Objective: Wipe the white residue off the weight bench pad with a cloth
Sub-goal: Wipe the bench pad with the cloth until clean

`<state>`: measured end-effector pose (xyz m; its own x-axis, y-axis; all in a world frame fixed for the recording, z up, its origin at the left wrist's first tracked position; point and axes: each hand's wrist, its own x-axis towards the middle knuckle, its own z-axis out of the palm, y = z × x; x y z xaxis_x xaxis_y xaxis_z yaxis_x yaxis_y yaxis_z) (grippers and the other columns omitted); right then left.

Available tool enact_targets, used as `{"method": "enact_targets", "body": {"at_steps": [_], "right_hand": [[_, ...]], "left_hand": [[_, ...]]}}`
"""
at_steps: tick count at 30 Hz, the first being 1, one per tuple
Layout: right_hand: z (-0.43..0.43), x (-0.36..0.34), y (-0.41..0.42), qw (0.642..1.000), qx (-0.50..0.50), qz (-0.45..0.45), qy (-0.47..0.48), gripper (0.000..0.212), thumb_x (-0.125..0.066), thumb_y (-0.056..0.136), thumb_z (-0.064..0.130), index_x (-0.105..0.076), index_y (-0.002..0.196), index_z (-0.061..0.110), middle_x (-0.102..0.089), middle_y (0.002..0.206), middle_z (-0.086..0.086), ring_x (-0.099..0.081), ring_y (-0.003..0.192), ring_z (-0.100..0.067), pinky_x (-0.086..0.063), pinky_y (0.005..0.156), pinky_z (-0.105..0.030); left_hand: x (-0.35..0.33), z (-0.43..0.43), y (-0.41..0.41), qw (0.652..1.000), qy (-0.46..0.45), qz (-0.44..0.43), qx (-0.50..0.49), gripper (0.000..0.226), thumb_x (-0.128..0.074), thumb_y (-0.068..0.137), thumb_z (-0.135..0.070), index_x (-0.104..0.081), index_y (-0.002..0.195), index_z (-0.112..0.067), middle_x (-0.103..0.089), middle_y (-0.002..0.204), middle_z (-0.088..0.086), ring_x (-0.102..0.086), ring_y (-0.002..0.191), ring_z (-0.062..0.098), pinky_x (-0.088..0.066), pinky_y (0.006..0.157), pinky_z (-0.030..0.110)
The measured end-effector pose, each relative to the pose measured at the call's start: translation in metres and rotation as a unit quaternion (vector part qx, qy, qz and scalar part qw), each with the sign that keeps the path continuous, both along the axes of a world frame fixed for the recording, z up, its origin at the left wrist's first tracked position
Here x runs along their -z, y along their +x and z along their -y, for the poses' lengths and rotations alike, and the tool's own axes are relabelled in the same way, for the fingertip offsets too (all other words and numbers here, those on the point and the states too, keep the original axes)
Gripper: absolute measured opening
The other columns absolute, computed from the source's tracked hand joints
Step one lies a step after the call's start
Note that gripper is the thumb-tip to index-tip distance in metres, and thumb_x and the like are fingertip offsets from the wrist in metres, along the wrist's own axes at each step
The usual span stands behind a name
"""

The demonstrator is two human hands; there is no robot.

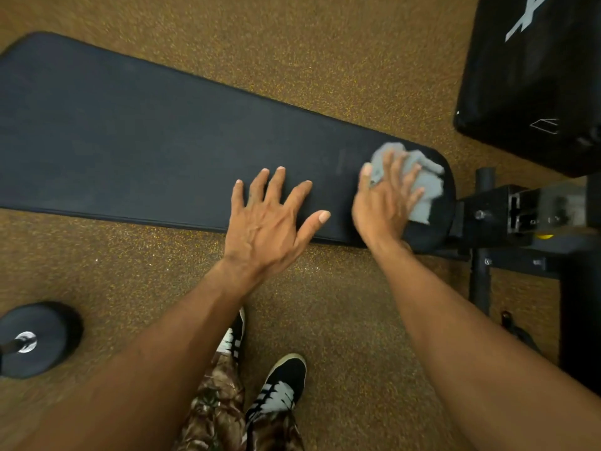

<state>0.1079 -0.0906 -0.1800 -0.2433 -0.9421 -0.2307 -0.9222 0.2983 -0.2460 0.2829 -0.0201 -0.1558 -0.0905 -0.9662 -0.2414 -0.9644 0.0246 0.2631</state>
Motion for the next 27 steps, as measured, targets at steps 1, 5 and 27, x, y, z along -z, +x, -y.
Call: {"method": "enact_targets", "body": {"at_steps": [1, 5, 27], "right_hand": [[0.002, 0.001, 0.013, 0.998, -0.068, 0.011, 0.001, 0.060, -0.023, 0.108, 0.045, -0.011, 0.160, 0.019, -0.004, 0.169, -0.004, 0.004, 0.155, -0.030, 0.003, 0.123, -0.054], [-0.003, 0.000, 0.030, 0.936, -0.353, -0.008, 0.006, 0.066, -0.011, 0.102, 0.052, -0.014, 0.160, 0.022, -0.004, 0.169, 0.000, 0.005, 0.155, -0.029, 0.002, 0.123, -0.053], [-0.031, -0.069, -0.044, 0.962, 0.011, 0.259, -0.090, 0.031, -0.048, 0.105, 0.037, -0.058, 0.129, 0.020, -0.060, 0.132, -0.002, -0.058, 0.110, -0.008, -0.045, 0.091, -0.010]], "left_hand": [[0.001, 0.002, 0.003, 1.000, -0.009, 0.001, -0.013, 0.078, -0.007, 0.095, -0.074, -0.041, 0.151, -0.033, -0.035, 0.160, 0.015, -0.026, 0.149, 0.037, -0.021, 0.119, 0.062], [0.003, 0.006, 0.014, 0.999, -0.013, 0.005, -0.041, 0.078, -0.007, 0.096, -0.073, -0.043, 0.149, -0.029, -0.039, 0.158, 0.013, -0.030, 0.148, 0.036, -0.025, 0.117, 0.060], [-0.032, 0.027, -0.022, 0.955, 0.084, -0.285, 0.015, 0.073, -0.058, 0.096, -0.053, -0.025, 0.158, -0.033, -0.031, 0.163, 0.003, -0.031, 0.148, 0.022, -0.032, 0.119, 0.046]]}}
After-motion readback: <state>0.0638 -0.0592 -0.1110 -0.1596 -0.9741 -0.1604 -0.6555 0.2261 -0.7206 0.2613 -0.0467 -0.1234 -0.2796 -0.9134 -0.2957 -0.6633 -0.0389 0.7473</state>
